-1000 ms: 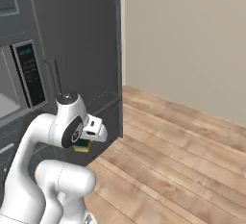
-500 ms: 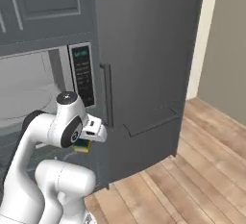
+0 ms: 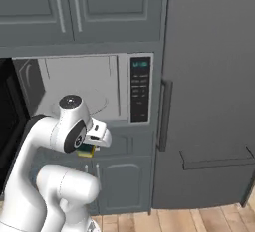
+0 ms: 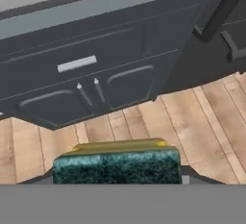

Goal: Place the sponge inside the microwave to prepare for sanitizing.

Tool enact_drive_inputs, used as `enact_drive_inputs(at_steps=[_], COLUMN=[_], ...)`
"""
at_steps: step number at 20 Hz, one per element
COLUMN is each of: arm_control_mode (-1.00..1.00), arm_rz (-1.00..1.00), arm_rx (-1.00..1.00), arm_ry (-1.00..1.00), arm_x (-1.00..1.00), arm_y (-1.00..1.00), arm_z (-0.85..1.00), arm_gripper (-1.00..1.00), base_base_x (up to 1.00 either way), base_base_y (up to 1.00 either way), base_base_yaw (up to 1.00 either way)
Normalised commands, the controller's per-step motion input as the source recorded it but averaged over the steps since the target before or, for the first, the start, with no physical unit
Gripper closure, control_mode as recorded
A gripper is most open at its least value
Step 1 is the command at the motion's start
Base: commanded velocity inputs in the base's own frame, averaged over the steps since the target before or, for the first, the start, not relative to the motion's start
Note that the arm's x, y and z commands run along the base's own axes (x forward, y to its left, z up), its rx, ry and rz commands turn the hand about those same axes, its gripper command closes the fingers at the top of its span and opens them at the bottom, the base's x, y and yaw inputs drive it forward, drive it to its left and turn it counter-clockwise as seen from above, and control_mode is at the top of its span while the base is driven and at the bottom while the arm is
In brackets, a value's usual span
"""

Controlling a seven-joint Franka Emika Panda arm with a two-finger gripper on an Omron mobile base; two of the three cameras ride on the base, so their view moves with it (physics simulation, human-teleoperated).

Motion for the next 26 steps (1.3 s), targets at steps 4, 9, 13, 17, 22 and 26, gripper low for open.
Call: enact_drive_inputs(at_steps=[4, 9, 13, 17, 22, 26], arm_control_mode=[1.00, 1.00, 1.00, 1.00, 1.00, 1.00], arm_rz=[0.00, 0.00, 0.00, 0.00, 0.00, 0.00], arm_rx=[0.00, 0.00, 0.00, 0.00, 0.00, 0.00], arm_ry=[0.00, 0.00, 0.00, 0.00, 0.00, 0.00], arm_x=[0.00, 0.00, 0.00, 0.00, 0.00, 0.00], arm_y=[0.00, 0.00, 0.00, 0.00, 0.00, 0.00], arm_z=[0.00, 0.00, 0.00, 0.00, 0.00, 0.00], arm_gripper=[1.00, 1.00, 1.00, 1.00, 1.00, 1.00], base_base_x=[0.36, 0.55, 0.50, 0.37, 0.05, 0.06], base_base_y=[-0.04, -0.20, -0.32, -0.28, -0.34, -0.17], base_base_yaw=[0.66, 0.39, 0.27, 0.21, 0.06, 0.00])
